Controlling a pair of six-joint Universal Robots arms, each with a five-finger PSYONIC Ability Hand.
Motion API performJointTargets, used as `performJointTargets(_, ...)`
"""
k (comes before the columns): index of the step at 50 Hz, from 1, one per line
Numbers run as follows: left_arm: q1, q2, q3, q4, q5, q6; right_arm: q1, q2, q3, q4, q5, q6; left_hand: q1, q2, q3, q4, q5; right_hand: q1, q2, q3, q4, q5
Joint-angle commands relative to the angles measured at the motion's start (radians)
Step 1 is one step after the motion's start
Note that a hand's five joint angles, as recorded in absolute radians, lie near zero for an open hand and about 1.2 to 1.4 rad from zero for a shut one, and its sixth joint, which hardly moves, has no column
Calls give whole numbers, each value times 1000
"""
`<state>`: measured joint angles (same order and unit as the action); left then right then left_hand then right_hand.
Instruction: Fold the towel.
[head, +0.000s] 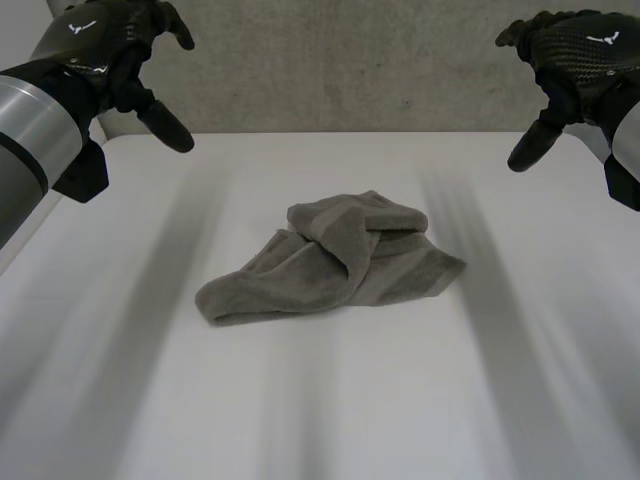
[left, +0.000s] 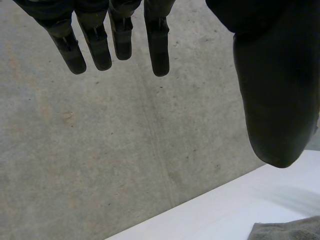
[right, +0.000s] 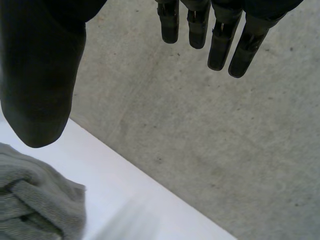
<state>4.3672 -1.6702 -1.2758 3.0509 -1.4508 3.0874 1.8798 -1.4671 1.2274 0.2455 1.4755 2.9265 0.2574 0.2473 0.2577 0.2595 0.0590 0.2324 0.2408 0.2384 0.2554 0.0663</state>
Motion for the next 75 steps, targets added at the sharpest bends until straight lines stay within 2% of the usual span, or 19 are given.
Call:
performJointTargets(1,-3,-2,0,-4,-5,-1,-22,8,-9,23,-21,25,-70,-60,-71,-72,-46,-58,-66,-64,-81,-66)
performJointTargets(16,-6,-16,-14,-1,9,7,-10,10,3,18,-38,22,-70,-60,-71,-72,-46,-58,-66,-64,-81,-66)
performJointTargets(19,-12,-26,-23,16,18,13,-5,24,12,20,-81,9,-70,-60,-71,-72,-46,-58,-66,-64,-81,-66)
performJointTargets(21,-12,-46,-28,31,33,16,-4,59,24,26,-183,-6,-70,-60,-71,-72,-46,-58,-66,-64,-81,-66)
performJointTargets(24,-11,-112,-34,57,86,19,-2,80,40,29,-245,-24,-70,-60,-71,-72,-46,-58,-66,-64,-81,-66)
performJointTargets(26,-11,-183,-37,72,136,19,18,140,58,24,-351,-78,-70,-60,-71,-72,-46,-58,-66,-64,-81,-66)
performJointTargets(29,-14,-268,-34,86,154,20,96,247,31,11,-388,-131,-70,-60,-71,-72,-46,-58,-66,-64,-81,-66)
performJointTargets(33,-17,-339,-34,111,158,19,174,399,-75,-5,-343,-175,-70,-60,-71,-72,-46,-58,-66,-64,-81,-66)
performJointTargets(35,-18,-365,-34,128,158,19,222,563,-222,-15,-246,-184,-70,-60,-71,-72,-46,-58,-66,-64,-81,-66)
performJointTargets(38,-18,-399,-39,164,159,17,236,636,-305,-15,-199,-181,-70,-60,-71,-72,-46,-58,-66,-64,-81,-66)
performJointTargets(40,-18,-413,-49,190,159,19,251,785,-458,-14,-135,-176,-70,-60,-71,-72,-46,-58,-66,-64,-81,-66)
performJointTargets(45,-15,-413,-66,212,159,20,275,960,-652,-17,-103,-176,-70,-60,-71,-72,-46,-58,-66,-64,-81,-66)
performJointTargets(49,-15,-415,-74,215,158,24,286,1039,-746,-17,-89,-173,-70,-60,-71,-72,-46,290,282,284,267,282)
performJointTargets(50,-15,-416,-76,215,158,33,289,1060,-773,-17,-74,-172,-70,-60,-71,-72,-46,621,613,615,598,613)
performJointTargets(51,-17,-421,-80,215,158,48,291,1059,-775,-17,-61,-170,-67,-57,-68,-70,-44,924,916,918,901,916)
performJointTargets(54,-17,-445,-80,210,155,103,292,1016,-740,-15,-38,-170,-62,-51,-62,-64,-38,1163,1155,1157,1141,1155)
performJointTargets(60,-18,-471,-80,206,151,195,275,861,-562,-11,-35,-170,-62,-51,-62,-64,-38,1164,1155,1158,1141,1155)
performJointTargets(65,-18,-471,-82,204,150,220,188,555,-136,-49,-50,-184,-64,-54,-65,-67,-41,1164,1155,1158,1141,1155)
performJointTargets(75,-32,-451,-103,203,150,220,26,234,378,-172,-149,-214,-67,-57,-68,-69,-43,1164,1155,1158,1141,1155)
